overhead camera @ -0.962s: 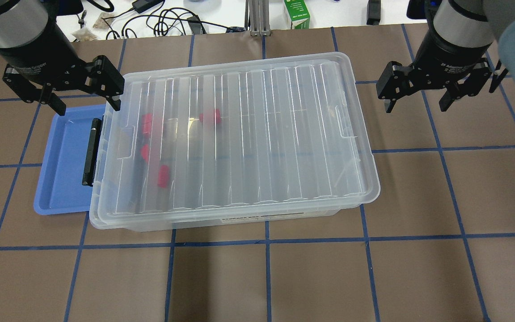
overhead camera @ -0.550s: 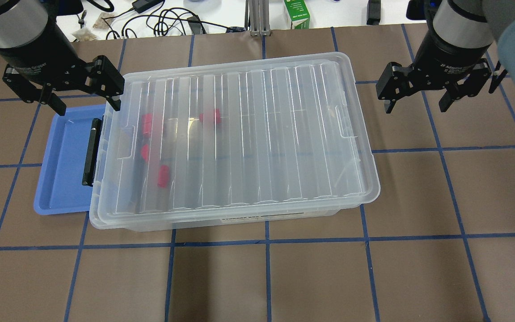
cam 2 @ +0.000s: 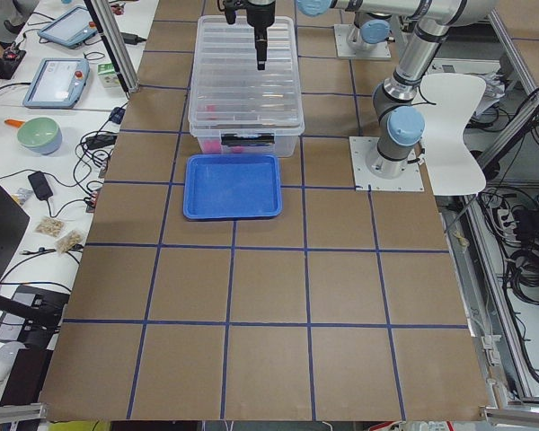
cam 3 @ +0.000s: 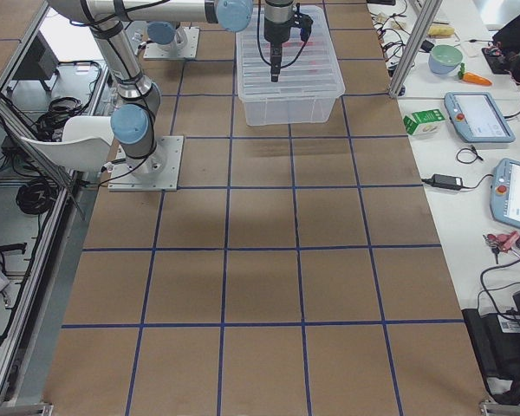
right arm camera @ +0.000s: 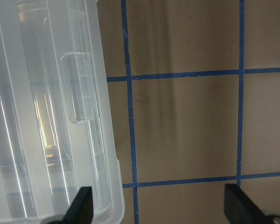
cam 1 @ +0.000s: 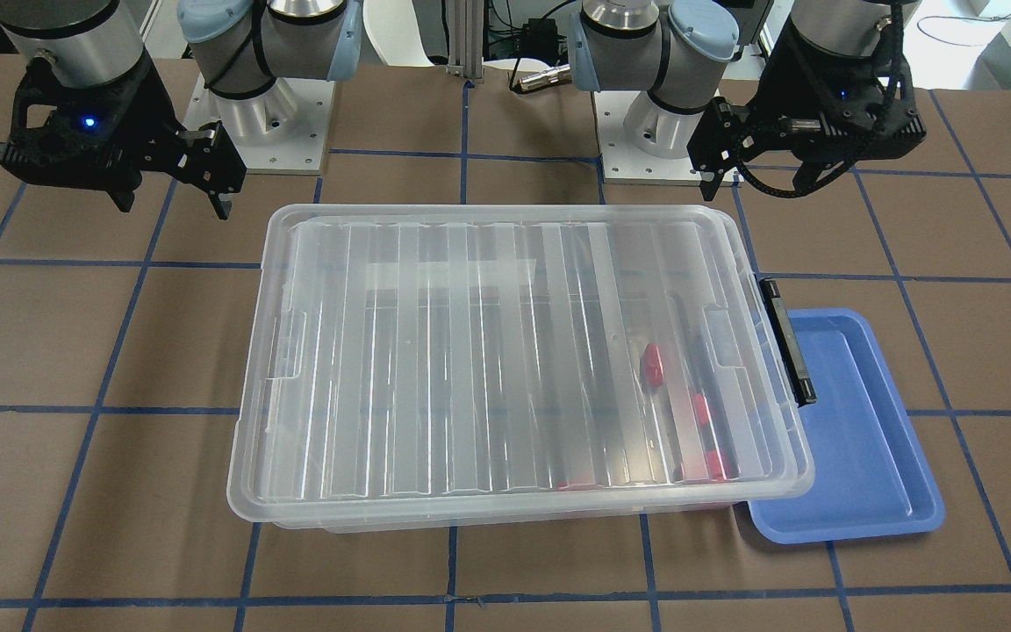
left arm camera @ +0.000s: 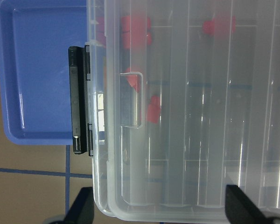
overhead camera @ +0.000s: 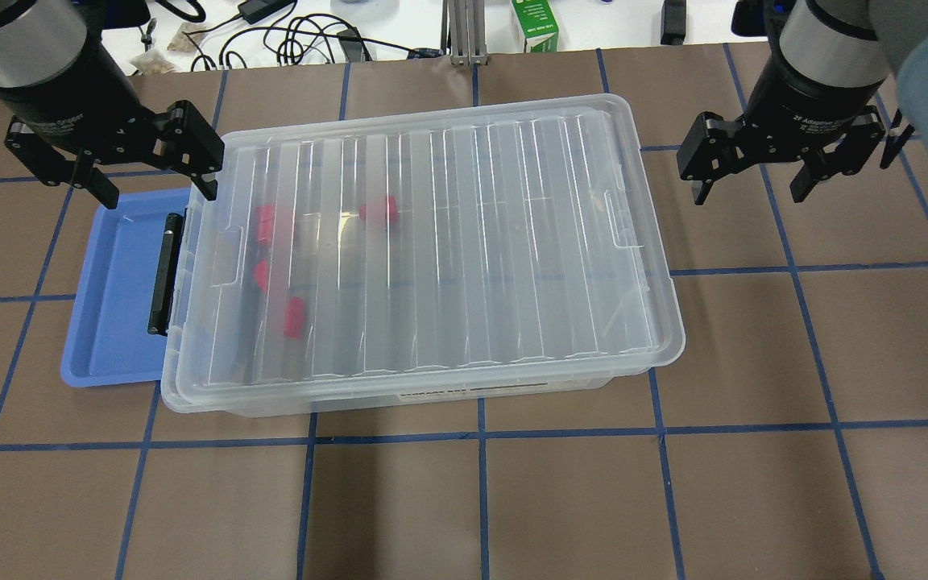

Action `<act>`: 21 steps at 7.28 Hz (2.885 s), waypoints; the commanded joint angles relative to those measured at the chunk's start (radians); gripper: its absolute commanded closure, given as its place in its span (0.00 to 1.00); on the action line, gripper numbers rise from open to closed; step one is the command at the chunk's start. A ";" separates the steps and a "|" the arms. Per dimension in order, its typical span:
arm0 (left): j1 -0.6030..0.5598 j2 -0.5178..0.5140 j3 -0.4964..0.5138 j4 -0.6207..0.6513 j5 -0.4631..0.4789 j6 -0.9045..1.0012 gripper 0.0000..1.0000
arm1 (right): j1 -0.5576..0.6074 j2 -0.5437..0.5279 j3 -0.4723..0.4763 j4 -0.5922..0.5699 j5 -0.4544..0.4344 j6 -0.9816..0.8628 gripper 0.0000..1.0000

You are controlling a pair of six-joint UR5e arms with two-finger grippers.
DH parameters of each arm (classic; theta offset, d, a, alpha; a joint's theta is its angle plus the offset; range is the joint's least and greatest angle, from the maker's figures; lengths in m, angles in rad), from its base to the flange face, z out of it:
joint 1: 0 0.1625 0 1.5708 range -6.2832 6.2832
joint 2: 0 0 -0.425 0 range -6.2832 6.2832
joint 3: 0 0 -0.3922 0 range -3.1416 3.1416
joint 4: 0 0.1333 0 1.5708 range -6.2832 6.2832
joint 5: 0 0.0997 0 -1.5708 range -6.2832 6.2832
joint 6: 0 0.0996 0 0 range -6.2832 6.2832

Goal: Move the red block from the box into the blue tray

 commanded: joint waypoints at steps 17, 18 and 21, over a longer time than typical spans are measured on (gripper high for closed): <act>0.000 0.005 0.000 -0.001 0.000 -0.001 0.00 | 0.017 0.241 0.056 -0.198 0.088 -0.005 0.00; 0.000 0.005 0.000 -0.001 0.000 -0.001 0.00 | 0.016 0.246 0.056 -0.201 0.068 -0.005 0.00; 0.000 0.005 0.000 -0.001 0.000 -0.001 0.00 | 0.011 0.274 0.051 -0.202 0.020 -0.038 0.00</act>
